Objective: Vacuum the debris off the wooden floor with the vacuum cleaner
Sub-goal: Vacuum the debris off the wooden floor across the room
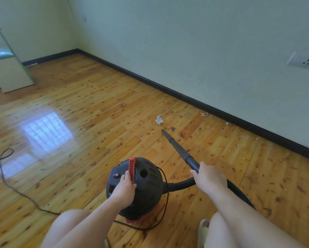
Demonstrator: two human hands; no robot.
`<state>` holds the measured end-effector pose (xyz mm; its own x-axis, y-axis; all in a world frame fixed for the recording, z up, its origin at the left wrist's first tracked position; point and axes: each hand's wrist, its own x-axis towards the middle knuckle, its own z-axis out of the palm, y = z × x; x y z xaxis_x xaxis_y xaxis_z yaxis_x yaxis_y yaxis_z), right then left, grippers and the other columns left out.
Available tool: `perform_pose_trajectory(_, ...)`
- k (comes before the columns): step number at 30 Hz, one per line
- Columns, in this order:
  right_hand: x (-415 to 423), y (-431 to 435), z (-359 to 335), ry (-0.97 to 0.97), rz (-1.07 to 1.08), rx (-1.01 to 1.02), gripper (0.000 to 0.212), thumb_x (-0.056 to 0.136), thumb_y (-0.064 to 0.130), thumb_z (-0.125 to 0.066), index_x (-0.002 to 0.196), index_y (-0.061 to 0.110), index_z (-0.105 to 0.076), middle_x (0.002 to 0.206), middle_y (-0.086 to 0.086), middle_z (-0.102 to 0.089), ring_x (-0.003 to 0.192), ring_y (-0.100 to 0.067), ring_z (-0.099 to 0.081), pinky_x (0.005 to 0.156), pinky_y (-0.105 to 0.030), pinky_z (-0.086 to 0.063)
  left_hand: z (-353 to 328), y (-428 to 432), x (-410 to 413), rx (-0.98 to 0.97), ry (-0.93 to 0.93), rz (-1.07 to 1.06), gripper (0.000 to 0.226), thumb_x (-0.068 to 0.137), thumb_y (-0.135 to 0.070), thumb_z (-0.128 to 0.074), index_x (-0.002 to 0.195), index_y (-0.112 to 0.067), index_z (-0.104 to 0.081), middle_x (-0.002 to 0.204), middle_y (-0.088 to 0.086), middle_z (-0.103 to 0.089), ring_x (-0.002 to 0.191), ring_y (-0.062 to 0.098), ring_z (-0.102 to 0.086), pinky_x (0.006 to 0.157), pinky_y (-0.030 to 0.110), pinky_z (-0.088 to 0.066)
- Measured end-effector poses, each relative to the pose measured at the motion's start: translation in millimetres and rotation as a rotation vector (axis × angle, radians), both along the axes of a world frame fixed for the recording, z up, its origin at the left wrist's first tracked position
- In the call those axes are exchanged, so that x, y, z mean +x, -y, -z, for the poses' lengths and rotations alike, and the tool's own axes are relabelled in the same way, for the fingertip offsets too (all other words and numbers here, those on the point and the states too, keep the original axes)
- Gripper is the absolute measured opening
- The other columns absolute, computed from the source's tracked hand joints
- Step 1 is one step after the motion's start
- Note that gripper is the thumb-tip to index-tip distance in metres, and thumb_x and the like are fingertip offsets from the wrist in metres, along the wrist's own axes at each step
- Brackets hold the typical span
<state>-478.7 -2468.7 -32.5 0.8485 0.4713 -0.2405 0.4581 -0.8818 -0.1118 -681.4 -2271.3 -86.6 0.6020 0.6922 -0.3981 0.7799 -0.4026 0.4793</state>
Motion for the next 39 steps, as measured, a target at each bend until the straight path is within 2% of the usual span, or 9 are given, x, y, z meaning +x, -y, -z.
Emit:
perform_pose_trajectory(4,-1,-10,3,-0.014,0.003,0.015,0.042,0.105,0.052,-0.046,0.132,0.020,-0.049,0.101,0.003,-0.061,0.083,-0.014,-0.060,0.067,-0.025,-0.054,2,-6,2,0.014,-0.008,0.008,0.069,0.106,-0.029,-0.048,0.161,-0.013,-0.009,0.142,0.005,-0.046,0.088,0.010,-0.060,0.053,0.016,-0.044)
perform_pose_trajectory(7,-4,-17,3,-0.026,-0.016,0.036,0.044,0.105,0.050,-0.048,0.136,0.019,-0.047,0.114,0.000,-0.065,0.085,-0.014,-0.058,0.069,-0.025,-0.054,3,-10,5,0.020,-0.009,0.007,0.070,0.106,-0.030,-0.047,0.162,-0.013,-0.008,0.144,0.005,-0.045,0.081,0.008,-0.057,0.051,0.016,-0.043)
perform_pose_trajectory(15,-10,-38,8,-0.034,-0.055,0.077,0.049,0.105,0.049,-0.049,0.144,0.019,-0.045,0.130,-0.002,-0.065,0.110,-0.019,-0.067,0.078,-0.028,-0.055,2,-17,9,0.007,0.037,-0.003,0.068,0.106,-0.029,-0.048,0.161,-0.015,-0.010,0.151,0.005,-0.040,0.089,0.008,-0.057,0.054,0.016,-0.044)
perform_pose_trajectory(20,-14,-54,12,-0.045,-0.087,0.087,0.050,0.105,0.049,-0.049,0.144,0.019,-0.045,0.130,-0.002,-0.065,0.111,-0.019,-0.067,0.079,-0.027,-0.056,4,-20,7,-0.005,0.061,-0.012,0.069,0.106,-0.030,-0.047,0.162,-0.017,-0.009,0.154,0.005,-0.038,0.094,0.006,-0.053,0.058,0.015,-0.045)
perform_pose_trajectory(24,-18,-63,14,-0.035,-0.113,0.081,0.051,0.105,0.050,-0.049,0.145,0.020,-0.045,0.131,-0.002,-0.065,0.113,-0.020,-0.067,0.078,-0.026,-0.055,1,-20,6,-0.011,0.076,-0.021,0.069,0.106,-0.030,-0.048,0.162,-0.017,-0.010,0.154,0.004,-0.038,0.105,0.008,-0.055,0.074,0.017,-0.048)
perform_pose_trajectory(29,-21,-67,15,-0.029,-0.144,0.084,0.052,0.104,0.051,-0.049,0.146,0.020,-0.045,0.135,-0.002,-0.064,0.118,-0.020,-0.065,0.083,-0.027,-0.056,0,-20,5,-0.011,0.070,-0.024,0.070,0.106,-0.030,-0.048,0.163,-0.017,-0.009,0.157,0.004,-0.036,0.117,0.013,-0.059,0.080,0.020,-0.052)
perform_pose_trajectory(33,-23,-72,16,-0.050,-0.155,0.091,0.051,0.105,0.051,-0.049,0.145,0.020,-0.045,0.134,-0.002,-0.064,0.116,-0.020,-0.066,0.083,-0.026,-0.056,-1,-22,6,0.003,0.071,-0.020,0.068,0.105,-0.030,-0.049,0.162,-0.017,-0.012,0.151,0.003,-0.042,0.107,0.012,-0.061,0.074,0.019,-0.052)
perform_pose_trajectory(36,-27,-78,16,-0.065,-0.177,0.101,0.051,0.105,0.050,-0.049,0.145,0.020,-0.045,0.134,-0.002,-0.063,0.116,-0.020,-0.066,0.084,-0.027,-0.056,0,-26,4,0.014,0.054,-0.028,0.069,0.105,-0.031,-0.049,0.162,-0.018,-0.012,0.150,0.002,-0.042,0.114,0.016,-0.061,0.084,0.025,-0.056)
perform_pose_trajectory(39,-31,-84,16,-0.073,-0.223,0.100,0.051,0.106,0.050,-0.047,0.146,0.019,-0.044,0.136,-0.003,-0.063,0.120,-0.022,-0.064,0.089,-0.030,-0.055,-1,-31,3,0.025,0.044,-0.045,0.069,0.106,-0.030,-0.048,0.162,-0.017,-0.011,0.151,0.002,-0.041,0.113,0.016,-0.062,0.083,0.026,-0.057)
